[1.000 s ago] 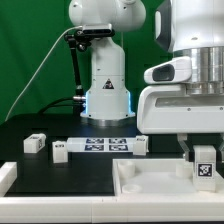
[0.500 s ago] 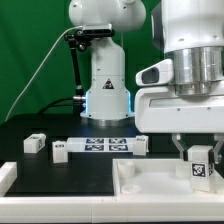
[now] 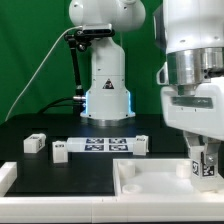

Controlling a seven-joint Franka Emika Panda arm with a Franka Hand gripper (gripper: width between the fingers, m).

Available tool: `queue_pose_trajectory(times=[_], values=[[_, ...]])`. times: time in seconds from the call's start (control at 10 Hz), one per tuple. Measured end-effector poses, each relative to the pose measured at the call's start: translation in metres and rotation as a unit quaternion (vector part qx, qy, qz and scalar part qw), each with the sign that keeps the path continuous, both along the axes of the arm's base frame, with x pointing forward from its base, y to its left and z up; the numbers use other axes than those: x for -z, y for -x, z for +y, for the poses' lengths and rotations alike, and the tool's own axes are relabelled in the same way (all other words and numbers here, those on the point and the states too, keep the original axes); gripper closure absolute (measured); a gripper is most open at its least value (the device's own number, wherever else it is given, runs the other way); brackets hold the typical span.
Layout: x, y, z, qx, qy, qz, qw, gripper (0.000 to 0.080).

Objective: Assemble one leg

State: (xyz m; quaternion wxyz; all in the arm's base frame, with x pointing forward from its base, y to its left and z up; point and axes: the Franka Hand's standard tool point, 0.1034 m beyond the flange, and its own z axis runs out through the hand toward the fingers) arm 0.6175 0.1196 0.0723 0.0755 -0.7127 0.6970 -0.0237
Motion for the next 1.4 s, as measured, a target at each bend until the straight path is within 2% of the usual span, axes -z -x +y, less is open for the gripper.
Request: queue_pose_trajectory(times=[0.3,0.4,0.7,0.8,0.9,1.0,1.1,1.4], values=[[0.0,-0.0004,-0.002,0.114,-0.017,0.007,0.993,0.0508],[0.0,-0.0004,-0.002,0.168,-0.03,0.012,0.985,0.0508],[0.0003,0.0,-0.0024,0.226,-0.043,0.018,0.973,0.0507],[0.0003,0.0,-0.0019,0.224,-0.043,0.018,0.974,0.0427],[0.0003,0.0,-0.0019,0.216,-0.042,0.017,0.975,0.029],[-0.0002,-0.0004,-0.0026,0.169,-0.035,0.012,0.985,0.029],[-0.0003,-0.0008,-0.0036,0.123,-0.028,0.008,0.992,0.018],[-0.0016,-0.0018,-0.0022,-0.069,-0.003,-0.005,0.998,0.0151]])
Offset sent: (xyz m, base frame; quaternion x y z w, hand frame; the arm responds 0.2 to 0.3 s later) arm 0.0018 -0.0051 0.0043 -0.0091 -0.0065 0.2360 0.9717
